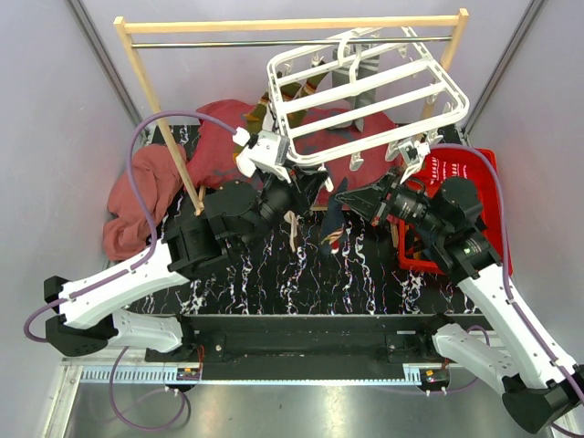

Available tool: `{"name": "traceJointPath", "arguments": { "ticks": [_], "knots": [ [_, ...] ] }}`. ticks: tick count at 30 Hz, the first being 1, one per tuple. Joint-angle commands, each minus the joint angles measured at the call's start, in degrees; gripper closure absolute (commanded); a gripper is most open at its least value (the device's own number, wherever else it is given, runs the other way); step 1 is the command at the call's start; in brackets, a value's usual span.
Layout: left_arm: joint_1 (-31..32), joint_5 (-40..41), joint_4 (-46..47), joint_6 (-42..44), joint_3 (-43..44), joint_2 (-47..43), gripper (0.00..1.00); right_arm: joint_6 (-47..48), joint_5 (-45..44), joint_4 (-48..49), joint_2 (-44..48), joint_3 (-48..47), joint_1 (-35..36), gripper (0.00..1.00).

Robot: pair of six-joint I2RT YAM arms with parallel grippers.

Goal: Clip the socks to the hanger
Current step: Clamp the sock onto the hanger.

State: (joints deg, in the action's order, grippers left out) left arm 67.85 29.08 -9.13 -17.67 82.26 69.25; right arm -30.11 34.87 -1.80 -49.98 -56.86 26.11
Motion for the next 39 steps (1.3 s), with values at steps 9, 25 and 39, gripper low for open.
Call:
{"name": "traceJointPath", "arguments": {
  "ticks": [9,25,39],
  "knots": [
    [-0.18,-2.71,3.76,-1.05,0.62,-0.43,0.93,-0.92,-5.08,6.99,-0.91,-0.97,1.40,1.00],
    [-0.27,-2.71,7.01,0.62,-2.54,-1.58,0.93,-6.54,-4.29,10.68,-0.92,-2.90,1.40,1.00],
    [-0.27,0.36,8.25,-0.26,-4.56,-2.90,0.93,-8.39,-3.67,12.35,-0.39,-2.82,1.40,1.00]
  ]
}}
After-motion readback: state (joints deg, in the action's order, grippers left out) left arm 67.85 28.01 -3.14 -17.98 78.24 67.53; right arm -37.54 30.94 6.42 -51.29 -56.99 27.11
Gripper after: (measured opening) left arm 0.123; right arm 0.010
